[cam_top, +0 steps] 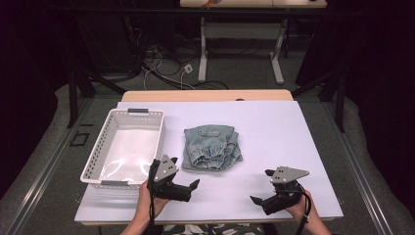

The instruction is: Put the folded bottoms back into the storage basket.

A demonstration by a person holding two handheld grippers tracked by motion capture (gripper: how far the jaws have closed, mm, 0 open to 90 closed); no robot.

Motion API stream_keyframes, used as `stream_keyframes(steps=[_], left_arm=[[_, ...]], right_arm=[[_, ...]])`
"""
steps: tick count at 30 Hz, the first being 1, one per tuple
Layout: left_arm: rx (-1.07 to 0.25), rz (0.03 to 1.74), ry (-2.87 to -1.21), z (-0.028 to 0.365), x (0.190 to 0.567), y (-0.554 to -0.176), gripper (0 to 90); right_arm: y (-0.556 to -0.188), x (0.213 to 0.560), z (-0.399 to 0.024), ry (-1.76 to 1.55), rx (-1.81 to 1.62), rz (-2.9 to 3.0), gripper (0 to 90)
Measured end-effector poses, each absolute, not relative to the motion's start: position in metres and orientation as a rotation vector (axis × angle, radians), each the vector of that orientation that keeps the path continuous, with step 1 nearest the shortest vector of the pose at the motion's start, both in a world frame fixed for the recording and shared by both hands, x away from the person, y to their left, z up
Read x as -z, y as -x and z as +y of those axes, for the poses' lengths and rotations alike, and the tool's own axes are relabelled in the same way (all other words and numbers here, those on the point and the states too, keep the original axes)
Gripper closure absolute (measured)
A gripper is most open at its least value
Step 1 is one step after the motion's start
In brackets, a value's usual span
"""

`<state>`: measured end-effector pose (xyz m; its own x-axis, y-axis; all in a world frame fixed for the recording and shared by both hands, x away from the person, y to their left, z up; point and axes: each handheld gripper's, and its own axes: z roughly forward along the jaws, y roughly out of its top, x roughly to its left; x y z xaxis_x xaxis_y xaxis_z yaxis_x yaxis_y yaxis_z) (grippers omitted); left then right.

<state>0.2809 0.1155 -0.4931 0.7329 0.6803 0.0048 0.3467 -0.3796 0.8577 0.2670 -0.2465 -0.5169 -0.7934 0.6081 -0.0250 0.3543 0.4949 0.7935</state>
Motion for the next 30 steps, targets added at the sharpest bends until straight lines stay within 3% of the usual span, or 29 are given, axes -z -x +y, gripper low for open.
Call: stream_keyframes(steps=[30], left_arm=[[-0.428,0.874,-1.993,0.090,0.499,-0.330,0.0]], right_arm=[[-0.268,0.518,-0.243,-0.797,-1.181,2.461,0.1]])
